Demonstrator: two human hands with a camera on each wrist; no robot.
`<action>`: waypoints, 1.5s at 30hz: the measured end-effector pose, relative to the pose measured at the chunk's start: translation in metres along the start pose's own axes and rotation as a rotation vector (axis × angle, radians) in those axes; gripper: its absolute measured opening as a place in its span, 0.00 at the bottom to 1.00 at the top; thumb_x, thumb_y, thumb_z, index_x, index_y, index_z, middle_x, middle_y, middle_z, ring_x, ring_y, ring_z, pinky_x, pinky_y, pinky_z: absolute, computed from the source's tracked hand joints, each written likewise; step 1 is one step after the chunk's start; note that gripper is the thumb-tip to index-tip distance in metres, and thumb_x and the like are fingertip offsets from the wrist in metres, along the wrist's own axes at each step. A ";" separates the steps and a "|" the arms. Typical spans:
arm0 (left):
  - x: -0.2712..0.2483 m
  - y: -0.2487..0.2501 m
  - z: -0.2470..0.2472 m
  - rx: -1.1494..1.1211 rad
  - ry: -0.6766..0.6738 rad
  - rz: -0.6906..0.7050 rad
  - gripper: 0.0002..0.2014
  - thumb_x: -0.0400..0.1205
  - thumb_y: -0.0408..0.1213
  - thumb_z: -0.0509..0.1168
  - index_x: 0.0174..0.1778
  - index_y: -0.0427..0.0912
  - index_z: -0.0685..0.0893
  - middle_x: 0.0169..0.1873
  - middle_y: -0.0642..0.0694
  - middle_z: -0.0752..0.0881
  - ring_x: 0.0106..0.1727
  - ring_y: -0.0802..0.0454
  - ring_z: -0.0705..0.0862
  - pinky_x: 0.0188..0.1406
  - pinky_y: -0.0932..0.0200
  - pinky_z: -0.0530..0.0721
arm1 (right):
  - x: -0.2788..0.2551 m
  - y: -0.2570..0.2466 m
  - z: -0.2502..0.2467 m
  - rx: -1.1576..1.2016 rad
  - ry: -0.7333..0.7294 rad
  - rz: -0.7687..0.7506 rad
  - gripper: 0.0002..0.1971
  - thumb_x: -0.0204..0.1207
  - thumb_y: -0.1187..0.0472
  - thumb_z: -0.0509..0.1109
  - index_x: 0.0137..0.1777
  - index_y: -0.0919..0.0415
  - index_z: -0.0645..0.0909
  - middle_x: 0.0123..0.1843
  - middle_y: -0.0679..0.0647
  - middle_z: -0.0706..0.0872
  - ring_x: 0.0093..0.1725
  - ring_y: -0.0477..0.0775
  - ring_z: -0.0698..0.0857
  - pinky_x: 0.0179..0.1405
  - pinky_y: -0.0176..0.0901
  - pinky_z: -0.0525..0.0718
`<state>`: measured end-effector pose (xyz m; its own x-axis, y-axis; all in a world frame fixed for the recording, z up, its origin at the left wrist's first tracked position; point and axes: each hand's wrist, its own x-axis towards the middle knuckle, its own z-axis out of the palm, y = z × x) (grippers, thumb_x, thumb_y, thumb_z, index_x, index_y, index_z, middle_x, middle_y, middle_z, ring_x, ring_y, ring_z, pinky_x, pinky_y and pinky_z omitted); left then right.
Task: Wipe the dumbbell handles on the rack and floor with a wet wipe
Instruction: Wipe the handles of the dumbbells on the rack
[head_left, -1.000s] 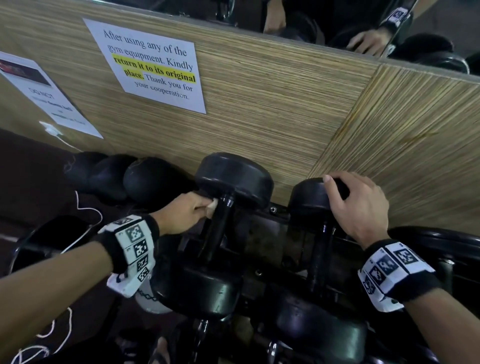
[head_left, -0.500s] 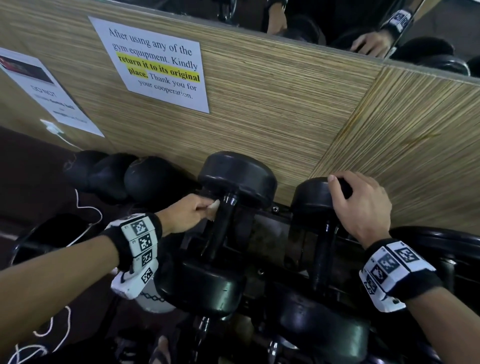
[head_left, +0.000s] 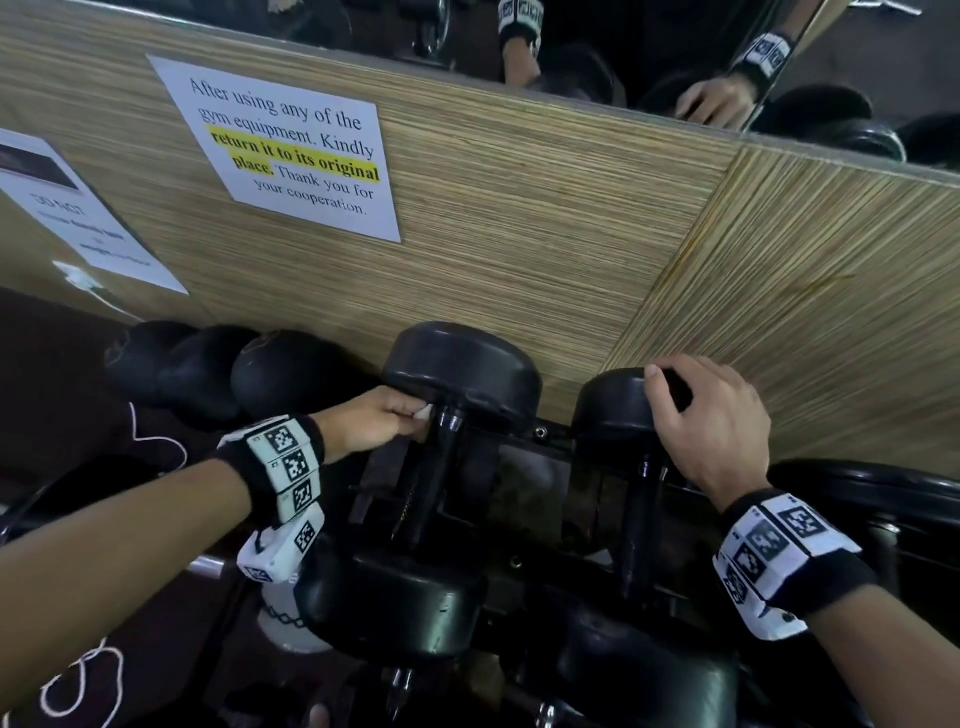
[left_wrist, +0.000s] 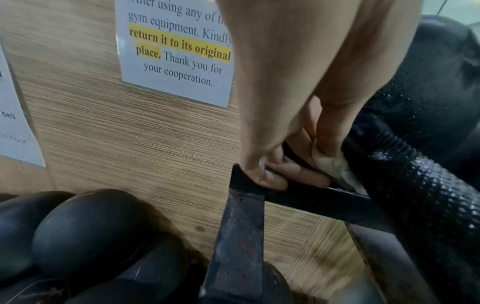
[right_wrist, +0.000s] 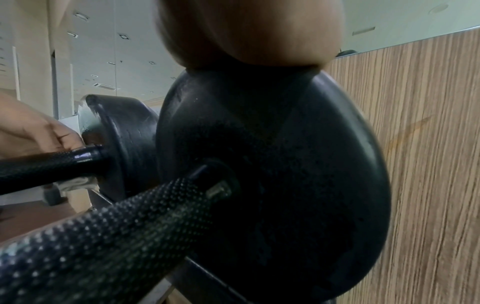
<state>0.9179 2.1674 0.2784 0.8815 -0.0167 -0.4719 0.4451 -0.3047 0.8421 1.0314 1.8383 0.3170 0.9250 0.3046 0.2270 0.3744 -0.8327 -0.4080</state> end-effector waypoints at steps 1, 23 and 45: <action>0.001 -0.001 0.000 -0.002 -0.016 -0.016 0.10 0.86 0.24 0.62 0.56 0.21 0.85 0.47 0.42 0.87 0.44 0.67 0.85 0.47 0.75 0.80 | 0.000 0.000 0.000 0.001 -0.001 0.003 0.24 0.82 0.42 0.55 0.55 0.55 0.87 0.52 0.52 0.91 0.54 0.60 0.87 0.55 0.61 0.84; -0.031 -0.030 0.008 0.158 -0.059 -0.113 0.14 0.85 0.25 0.65 0.35 0.40 0.86 0.34 0.52 0.87 0.38 0.66 0.83 0.51 0.70 0.79 | -0.001 -0.005 -0.001 0.030 0.035 0.037 0.17 0.83 0.47 0.61 0.53 0.55 0.88 0.50 0.51 0.91 0.54 0.61 0.87 0.58 0.59 0.81; -0.041 -0.029 0.006 0.099 -0.099 -0.157 0.06 0.84 0.26 0.66 0.49 0.35 0.89 0.37 0.56 0.89 0.39 0.68 0.83 0.43 0.73 0.78 | -0.001 -0.004 0.000 0.041 0.055 0.026 0.21 0.81 0.45 0.57 0.53 0.56 0.88 0.49 0.52 0.91 0.53 0.60 0.87 0.54 0.59 0.83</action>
<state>0.8680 2.1711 0.2717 0.7807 -0.0538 -0.6225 0.5535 -0.4029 0.7289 1.0286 1.8409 0.3183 0.9300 0.2562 0.2635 0.3535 -0.8200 -0.4503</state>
